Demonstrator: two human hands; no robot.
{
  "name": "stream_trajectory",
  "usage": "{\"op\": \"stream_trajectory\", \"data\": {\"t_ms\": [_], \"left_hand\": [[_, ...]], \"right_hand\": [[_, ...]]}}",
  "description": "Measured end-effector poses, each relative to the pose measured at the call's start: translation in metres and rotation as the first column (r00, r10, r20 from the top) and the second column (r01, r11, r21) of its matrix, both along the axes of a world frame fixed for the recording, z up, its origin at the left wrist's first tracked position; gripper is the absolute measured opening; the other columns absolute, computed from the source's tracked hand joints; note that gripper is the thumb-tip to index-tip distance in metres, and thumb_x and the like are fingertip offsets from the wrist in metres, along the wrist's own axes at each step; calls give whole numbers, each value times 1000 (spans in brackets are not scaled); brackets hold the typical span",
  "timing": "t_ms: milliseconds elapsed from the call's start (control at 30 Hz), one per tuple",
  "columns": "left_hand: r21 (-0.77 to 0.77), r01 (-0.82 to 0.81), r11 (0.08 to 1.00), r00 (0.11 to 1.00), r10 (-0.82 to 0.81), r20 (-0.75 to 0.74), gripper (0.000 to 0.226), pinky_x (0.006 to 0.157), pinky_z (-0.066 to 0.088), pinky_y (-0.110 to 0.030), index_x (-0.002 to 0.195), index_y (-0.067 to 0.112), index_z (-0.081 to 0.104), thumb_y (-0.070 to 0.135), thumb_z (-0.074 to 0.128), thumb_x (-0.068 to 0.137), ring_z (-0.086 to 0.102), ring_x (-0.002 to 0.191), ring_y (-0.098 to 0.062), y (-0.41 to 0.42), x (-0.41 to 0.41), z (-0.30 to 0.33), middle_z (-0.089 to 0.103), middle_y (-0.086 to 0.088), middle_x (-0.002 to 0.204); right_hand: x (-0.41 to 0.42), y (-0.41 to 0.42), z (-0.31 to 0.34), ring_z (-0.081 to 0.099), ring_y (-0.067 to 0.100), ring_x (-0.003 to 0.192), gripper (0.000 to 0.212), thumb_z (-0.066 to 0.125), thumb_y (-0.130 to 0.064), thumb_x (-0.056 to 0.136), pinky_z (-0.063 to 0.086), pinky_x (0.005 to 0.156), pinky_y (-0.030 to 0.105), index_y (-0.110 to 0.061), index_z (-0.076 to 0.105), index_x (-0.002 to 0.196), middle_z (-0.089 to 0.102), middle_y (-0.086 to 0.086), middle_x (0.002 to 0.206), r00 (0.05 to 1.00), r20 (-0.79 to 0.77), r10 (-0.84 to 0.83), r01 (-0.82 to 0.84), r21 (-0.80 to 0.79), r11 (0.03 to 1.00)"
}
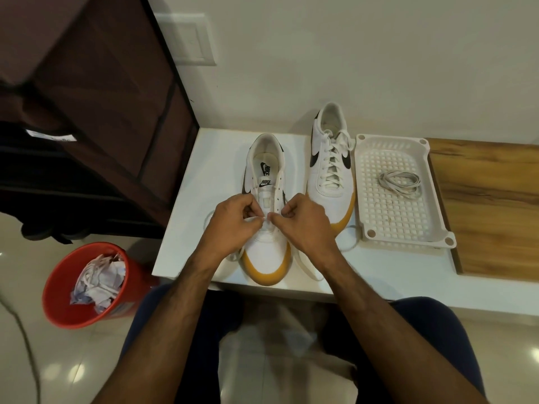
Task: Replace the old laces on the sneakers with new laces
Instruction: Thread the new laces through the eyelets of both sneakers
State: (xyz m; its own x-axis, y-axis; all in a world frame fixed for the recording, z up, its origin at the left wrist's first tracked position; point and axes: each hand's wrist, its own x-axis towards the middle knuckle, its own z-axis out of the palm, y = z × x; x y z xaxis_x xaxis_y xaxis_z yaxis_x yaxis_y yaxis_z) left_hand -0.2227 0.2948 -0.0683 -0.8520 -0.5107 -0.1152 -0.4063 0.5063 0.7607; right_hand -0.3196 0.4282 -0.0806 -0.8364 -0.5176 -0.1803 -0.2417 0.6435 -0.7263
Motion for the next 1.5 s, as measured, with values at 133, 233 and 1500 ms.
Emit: {"op": "stream_trajectory", "data": {"t_ms": [133, 233, 1500], "left_hand": [[7, 11, 1000, 1000, -11, 4, 9, 75, 47, -17, 84, 20, 73, 14, 79, 81, 60, 83, -5, -1, -2, -6, 64, 4, 89], [24, -10, 1000, 1000, 10, -2, 11, 69, 44, -15, 83, 24, 76, 17, 83, 79, 55, 74, -3, 0, -4, -10, 61, 2, 85], [-183, 181, 966, 983, -176, 45, 65, 115, 28, -44, 119, 52, 57, 54, 90, 63, 23, 134, -16, 4, -8, -14, 22, 12, 150]], "right_hand": [[-6, 1, 4, 68, 13, 78, 14, 73, -28, 87, 57, 79, 33, -15, 72, 93, 70, -7, 81, 997, 77, -1, 5, -44, 999], [-13, 6, 5, 74, 17, 71, 7, 75, -21, 86, 62, 81, 44, -17, 74, 80, 75, 0, 71, 972, 234, -2, 32, -124, 992], [-59, 56, 35, 33, 5, 42, 19, 53, -15, 94, 29, 38, 18, -19, 47, 77, 40, -6, 59, 640, 732, 232, 511, -632, 583]]}}
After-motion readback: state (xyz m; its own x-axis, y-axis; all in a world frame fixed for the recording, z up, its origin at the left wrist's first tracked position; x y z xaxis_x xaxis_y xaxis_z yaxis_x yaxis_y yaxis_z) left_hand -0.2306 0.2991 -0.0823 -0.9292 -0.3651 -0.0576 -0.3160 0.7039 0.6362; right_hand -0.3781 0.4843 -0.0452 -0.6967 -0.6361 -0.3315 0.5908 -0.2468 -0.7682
